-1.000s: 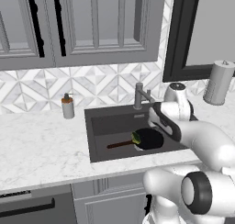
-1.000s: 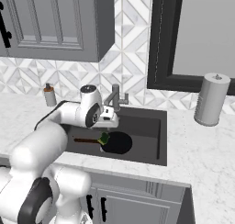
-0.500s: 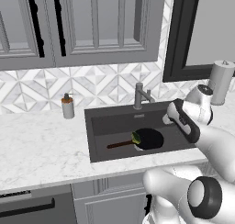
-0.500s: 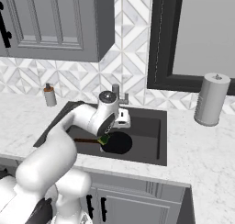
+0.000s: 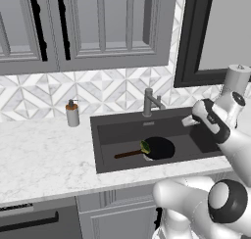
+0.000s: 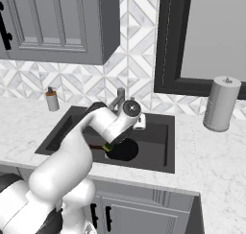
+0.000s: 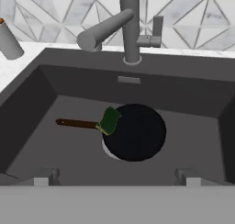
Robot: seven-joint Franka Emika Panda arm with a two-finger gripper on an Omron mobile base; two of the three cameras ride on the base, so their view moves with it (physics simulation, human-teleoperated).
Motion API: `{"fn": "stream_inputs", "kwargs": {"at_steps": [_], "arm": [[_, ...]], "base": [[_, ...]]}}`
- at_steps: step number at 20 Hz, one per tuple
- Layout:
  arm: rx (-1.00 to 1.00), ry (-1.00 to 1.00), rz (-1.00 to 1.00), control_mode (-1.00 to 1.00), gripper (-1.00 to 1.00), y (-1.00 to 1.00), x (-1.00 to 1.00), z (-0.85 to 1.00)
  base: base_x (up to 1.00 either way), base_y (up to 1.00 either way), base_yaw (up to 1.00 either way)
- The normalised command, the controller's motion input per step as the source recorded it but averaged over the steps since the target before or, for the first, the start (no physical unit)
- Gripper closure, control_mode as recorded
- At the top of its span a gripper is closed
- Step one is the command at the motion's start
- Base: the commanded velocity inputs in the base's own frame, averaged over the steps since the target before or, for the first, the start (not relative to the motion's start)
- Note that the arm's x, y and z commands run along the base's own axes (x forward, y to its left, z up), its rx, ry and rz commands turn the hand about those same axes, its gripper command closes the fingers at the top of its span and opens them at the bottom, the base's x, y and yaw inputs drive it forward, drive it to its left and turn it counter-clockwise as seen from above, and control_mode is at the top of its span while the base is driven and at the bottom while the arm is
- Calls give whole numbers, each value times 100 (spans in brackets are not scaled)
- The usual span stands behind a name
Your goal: Pick the pan and sponge and place them into the sink. Then turn on the water.
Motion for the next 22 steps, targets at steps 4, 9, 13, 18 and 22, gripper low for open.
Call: {"fn": "stream_inputs", "kwargs": {"at_steps": [4,9,13,18,22], "arm": [[9,-21,2,-100,-100,-3,19,11],[12,-23,0,-100,-100,-4,30,3],[14,-21,0,-100,-100,-9,38,2],[13,-17,0,-100,-100,-8,27,5],[12,-9,0,-100,-100,-8,20,6]], "base": [[0,0,0],[0,0,0],[0,0,0],[0,0,0],[0,0,0]]}}
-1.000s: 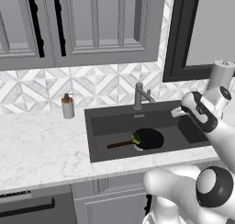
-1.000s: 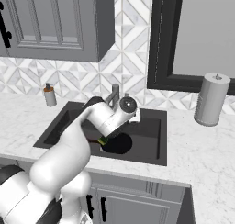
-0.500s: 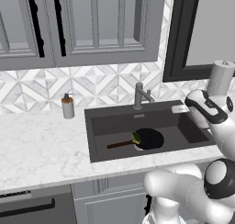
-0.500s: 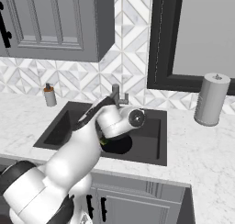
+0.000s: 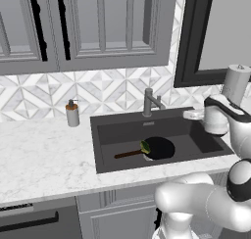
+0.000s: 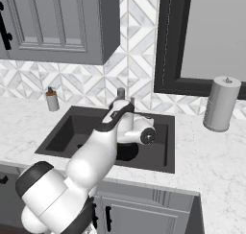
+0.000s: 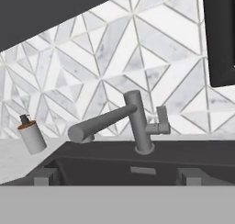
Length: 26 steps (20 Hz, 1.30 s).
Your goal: Pick the pan and sponge and place them into the sink. Then turn on the water.
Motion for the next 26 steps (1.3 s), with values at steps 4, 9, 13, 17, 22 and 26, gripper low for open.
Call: {"fn": "stream_inputs", "kwargs": {"at_steps": [4,9,13,17,22,26], "arm": [[10,-3,0,-100,-100,-1,13,14],[6,0,0,-100,-100,0,14,0],[1,0,0,-100,-100,0,23,0],[0,0,0,-100,-100,0,14,0],[0,-1,0,-100,-100,0,2,-7],[-3,-10,0,-100,-100,0,2,-7]], "base": [[0,0,0],[0,0,0],[0,0,0],[0,0,0],[0,0,0],[0,0,0]]}}
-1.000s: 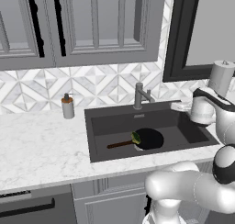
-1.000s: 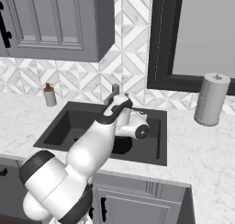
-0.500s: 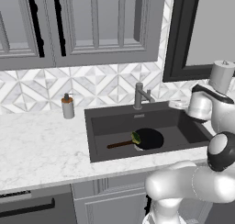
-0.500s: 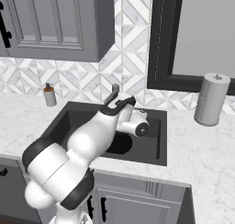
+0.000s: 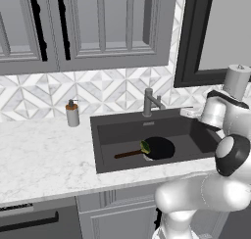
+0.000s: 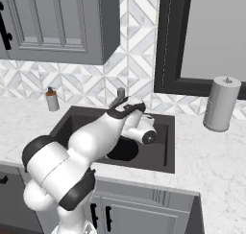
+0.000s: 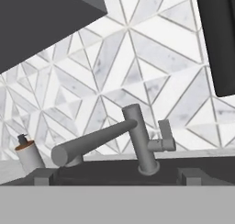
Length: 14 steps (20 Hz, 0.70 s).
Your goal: Pick the pan and sponge and place them into the sink. Then turn on the water.
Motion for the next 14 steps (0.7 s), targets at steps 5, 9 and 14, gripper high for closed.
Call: {"fn": "stream_inputs", "kwargs": {"at_steps": [5,9,14], "arm": [[-5,-12,0,-100,-100,1,13,-12],[-6,-5,0,-100,-100,13,5,-22],[0,-3,0,-100,-100,0,0,-6]], "base": [[0,0,0],[0,0,0],[0,0,0]]}}
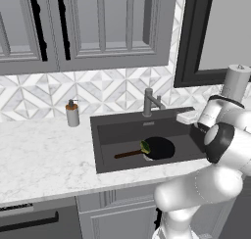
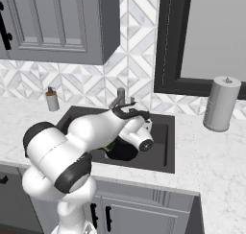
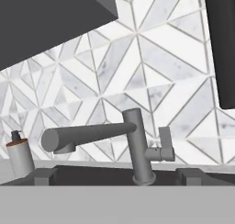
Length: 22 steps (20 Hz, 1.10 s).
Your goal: Pick the pan and sponge and place them into the sink. Then turn on the water.
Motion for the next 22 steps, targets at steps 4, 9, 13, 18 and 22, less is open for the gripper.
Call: {"fn": "stream_inputs", "kwargs": {"at_steps": [4,9,13,18,22], "arm": [[0,0,0,-100,-100,0,9,0],[0,0,0,-100,-100,0,7,-7],[0,0,0,-100,-100,0,6,-6],[0,-2,0,-100,-100,-1,3,-19],[0,-1,0,-100,-100,-8,26,-13]], "base": [[0,0,0],[0,0,0],[0,0,0],[0,0,0],[0,0,0]]}}
